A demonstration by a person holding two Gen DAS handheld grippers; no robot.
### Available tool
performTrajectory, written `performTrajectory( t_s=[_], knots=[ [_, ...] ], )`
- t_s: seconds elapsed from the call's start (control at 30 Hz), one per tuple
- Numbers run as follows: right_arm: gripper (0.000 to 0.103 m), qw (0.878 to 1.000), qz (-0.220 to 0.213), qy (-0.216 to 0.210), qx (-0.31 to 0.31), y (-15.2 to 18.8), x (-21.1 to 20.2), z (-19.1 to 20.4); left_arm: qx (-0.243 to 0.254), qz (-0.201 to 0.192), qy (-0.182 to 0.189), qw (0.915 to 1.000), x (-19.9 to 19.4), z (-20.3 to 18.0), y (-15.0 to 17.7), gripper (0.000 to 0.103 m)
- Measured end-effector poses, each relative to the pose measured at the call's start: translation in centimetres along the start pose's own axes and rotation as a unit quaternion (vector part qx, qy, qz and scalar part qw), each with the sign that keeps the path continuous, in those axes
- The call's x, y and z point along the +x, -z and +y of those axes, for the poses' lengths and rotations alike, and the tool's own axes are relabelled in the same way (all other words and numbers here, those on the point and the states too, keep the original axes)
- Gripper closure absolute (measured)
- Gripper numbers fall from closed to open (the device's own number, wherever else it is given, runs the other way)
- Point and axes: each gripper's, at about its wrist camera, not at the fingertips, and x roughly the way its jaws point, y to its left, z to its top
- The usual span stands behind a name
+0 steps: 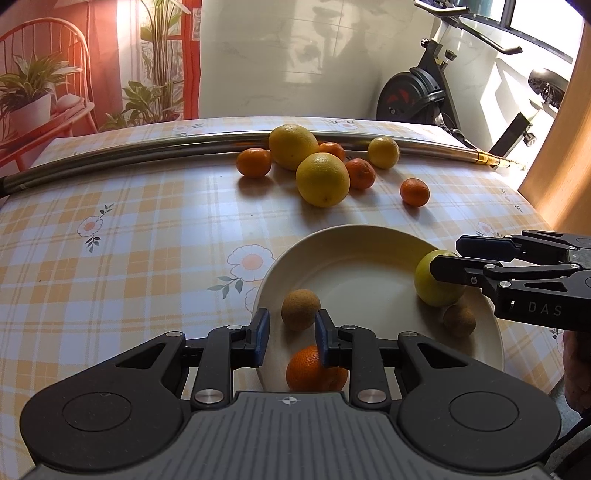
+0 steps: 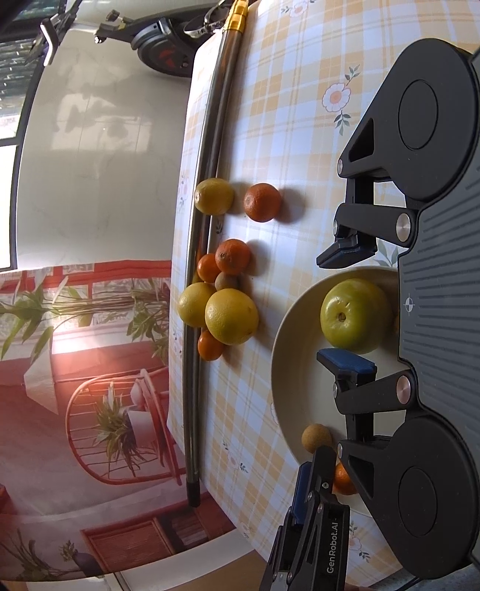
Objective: Organize fruits
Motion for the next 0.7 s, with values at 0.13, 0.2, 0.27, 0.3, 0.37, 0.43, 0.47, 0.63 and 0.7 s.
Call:
performTrajectory(
  t_s=[0.13,0.2,0.27,0.3,0.37,0.43,0.47,0.63,0.7],
  knots=[
    [0.059,1.0,-0.009,0.001,0.002,-0.2,-0.3,-0.2,-0.008,-0.009,0.008,0.9999,-0.3,0.2,-0.2,0.075],
    [0.059,1.0,-0.017,0.002,0.007,-0.6,-0.6,-0.6,-0.009,-0.017,0.012,0.9997,-0.5,0.1,-0.6,0.075],
    [0.059,0.999,-0.028,0.004,0.016,-1.2,-1.0,-1.3,-0.008,-0.028,0.016,0.9994,-1.0,0.2,-1.1,0.075],
    [0.059,0.999,-0.035,0.006,0.021,-1.6,-1.3,-1.7,-0.009,-0.034,0.017,0.9992,-1.2,0.3,-1.4,0.075],
    [0.059,0.998,-0.048,0.013,0.03,-2.4,-1.8,-2.7,-0.016,-0.046,0.017,0.9987,-1.7,0.7,-2.2,0.075],
    [0.059,0.997,-0.062,0.02,0.04,-3.2,-2.3,-3.8,-0.025,-0.06,0.015,0.9978,-2.3,1.3,-3.0,0.075],
    [0.059,0.996,-0.069,0.024,0.045,-3.7,-2.6,-4.4,-0.03,-0.067,0.014,0.9972,-2.6,1.6,-3.4,0.075],
    [0.059,0.993,-0.097,0.042,0.056,-5.6,-3.2,-6.9,-0.052,-0.102,-0.003,0.9935,-4.4,3.4,-5.6,0.075],
    [0.059,0.992,-0.106,0.049,0.054,-6.2,-3.4,-7.6,-0.058,-0.115,-0.01,0.9916,-5.0,4.0,-6.4,0.075]
  ],
)
